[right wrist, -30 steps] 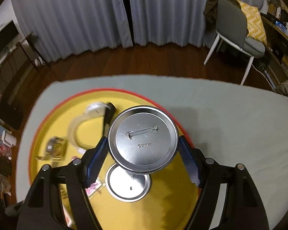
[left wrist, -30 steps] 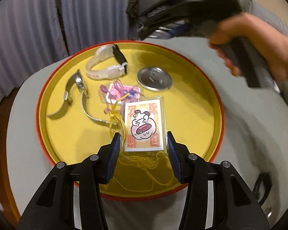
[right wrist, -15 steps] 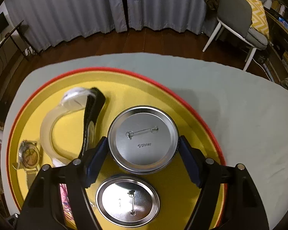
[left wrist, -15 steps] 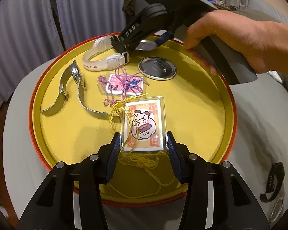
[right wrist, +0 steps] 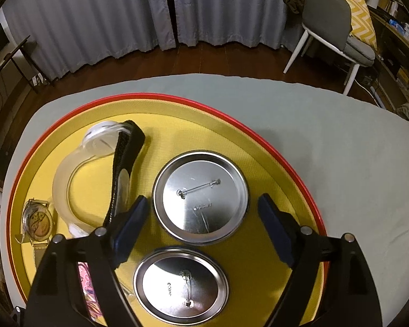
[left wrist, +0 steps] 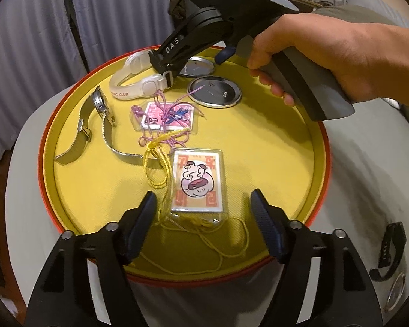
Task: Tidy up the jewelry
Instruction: 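Open both tools to release the pig card badge and pin badge into the tray, then move the left tool to a silver pin badge while the right tool moves to the black smartwatch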
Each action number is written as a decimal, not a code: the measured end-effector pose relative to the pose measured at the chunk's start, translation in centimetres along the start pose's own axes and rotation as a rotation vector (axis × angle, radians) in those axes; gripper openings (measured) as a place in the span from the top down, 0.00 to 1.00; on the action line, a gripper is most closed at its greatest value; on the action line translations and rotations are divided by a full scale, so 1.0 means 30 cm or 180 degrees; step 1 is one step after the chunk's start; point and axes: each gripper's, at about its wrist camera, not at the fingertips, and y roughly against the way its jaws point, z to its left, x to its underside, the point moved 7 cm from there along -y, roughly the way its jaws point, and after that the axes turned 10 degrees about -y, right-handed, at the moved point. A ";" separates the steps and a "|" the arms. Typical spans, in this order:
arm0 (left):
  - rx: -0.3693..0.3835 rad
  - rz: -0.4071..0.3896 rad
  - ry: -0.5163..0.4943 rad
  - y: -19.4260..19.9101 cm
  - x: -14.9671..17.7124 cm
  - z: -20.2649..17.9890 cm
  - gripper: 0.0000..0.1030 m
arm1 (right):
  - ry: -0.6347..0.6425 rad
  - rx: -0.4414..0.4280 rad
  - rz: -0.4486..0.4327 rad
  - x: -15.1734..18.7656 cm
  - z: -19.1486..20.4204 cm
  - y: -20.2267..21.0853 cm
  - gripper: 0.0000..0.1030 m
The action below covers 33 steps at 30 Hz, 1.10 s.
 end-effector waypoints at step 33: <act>0.0160 -0.0157 0.0477 0.385 0.140 -0.388 0.05 | 0.0589 -0.0452 -0.0734 0.478 -0.147 0.740 0.11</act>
